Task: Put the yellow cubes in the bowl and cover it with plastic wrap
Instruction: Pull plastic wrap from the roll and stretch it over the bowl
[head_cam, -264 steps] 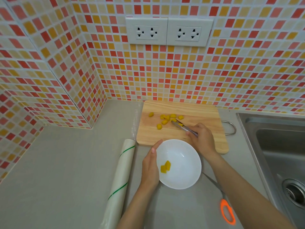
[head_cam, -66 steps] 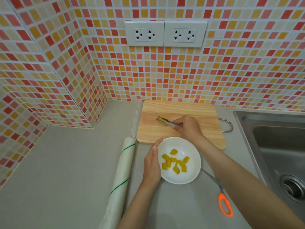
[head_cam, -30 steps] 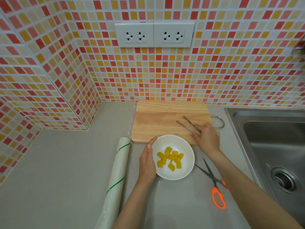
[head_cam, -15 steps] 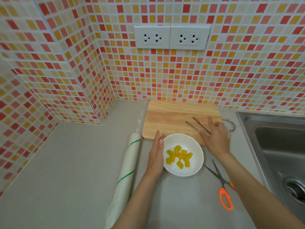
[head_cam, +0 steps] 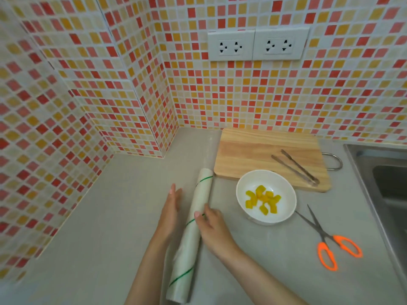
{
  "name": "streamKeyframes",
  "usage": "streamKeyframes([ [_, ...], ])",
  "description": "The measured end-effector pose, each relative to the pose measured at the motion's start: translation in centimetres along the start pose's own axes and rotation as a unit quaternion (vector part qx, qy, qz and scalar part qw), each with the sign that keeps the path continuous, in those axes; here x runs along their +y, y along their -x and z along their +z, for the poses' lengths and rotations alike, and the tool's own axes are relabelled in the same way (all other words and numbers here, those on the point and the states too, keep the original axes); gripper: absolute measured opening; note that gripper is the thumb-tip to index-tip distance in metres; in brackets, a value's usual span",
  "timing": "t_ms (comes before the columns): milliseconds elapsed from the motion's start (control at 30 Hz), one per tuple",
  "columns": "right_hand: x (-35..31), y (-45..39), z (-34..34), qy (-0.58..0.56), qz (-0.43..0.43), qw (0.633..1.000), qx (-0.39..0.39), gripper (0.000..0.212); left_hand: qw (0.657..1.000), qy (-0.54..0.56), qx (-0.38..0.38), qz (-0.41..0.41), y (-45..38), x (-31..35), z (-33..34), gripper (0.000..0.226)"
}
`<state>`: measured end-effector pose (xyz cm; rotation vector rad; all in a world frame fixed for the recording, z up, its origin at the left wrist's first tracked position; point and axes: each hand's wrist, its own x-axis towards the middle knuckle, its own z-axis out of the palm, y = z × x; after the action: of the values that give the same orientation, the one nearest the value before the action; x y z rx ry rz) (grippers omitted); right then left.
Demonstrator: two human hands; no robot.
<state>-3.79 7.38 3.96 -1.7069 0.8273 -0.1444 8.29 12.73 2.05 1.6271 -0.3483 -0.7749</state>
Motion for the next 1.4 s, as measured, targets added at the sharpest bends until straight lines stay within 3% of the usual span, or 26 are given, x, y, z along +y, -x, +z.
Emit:
streamKeyframes([
  [100, 0.0, -0.5, 0.5, -0.040, 0.026, 0.999, 0.019, 0.013, 0.995, 0.034, -0.071, -0.054, 1.5, -0.9, 0.4, 0.059],
  [300, -0.5, -1.2, -0.6, -0.139, 0.064, 0.985, 0.080, 0.031, 0.994, 0.055, -0.086, -0.040, 2.6, 0.1, 1.2, 0.059],
  [500, -0.6, -1.0, -1.2, -0.268, 0.024, 0.952, 0.144, 0.007, 0.992, 0.003, -0.075, 0.100, 3.1, 2.1, 1.5, 0.040],
  [700, -1.7, -1.0, -3.2, -0.338, 0.001, 0.919, 0.202, 0.019, 0.954, -0.122, -0.027, 0.272, 2.9, 3.3, 4.6, 0.039],
  [800, -2.0, -0.9, -4.3, -0.343, -0.007, 0.911, 0.228, 0.022, 0.941, -0.132, -0.036, 0.311, 2.8, 3.7, 6.7, 0.036],
  [900, -1.8, -0.6, -5.6, -0.363, -0.003, 0.897, 0.252, 0.027, 0.948, -0.111, -0.076, 0.289, 2.8, 3.9, 8.4, 0.038],
  [1100, -1.3, 0.4, -8.2, -0.377, -0.006, 0.872, 0.311, 0.013, 0.949, -0.089, -0.199, 0.228, 2.4, 4.4, 10.3, 0.044],
  [1400, -1.2, 0.2, -9.6, -0.359, -0.001, 0.883, 0.303, 0.005, 0.953, -0.100, -0.183, 0.218, 2.6, 4.5, 11.1, 0.046],
])
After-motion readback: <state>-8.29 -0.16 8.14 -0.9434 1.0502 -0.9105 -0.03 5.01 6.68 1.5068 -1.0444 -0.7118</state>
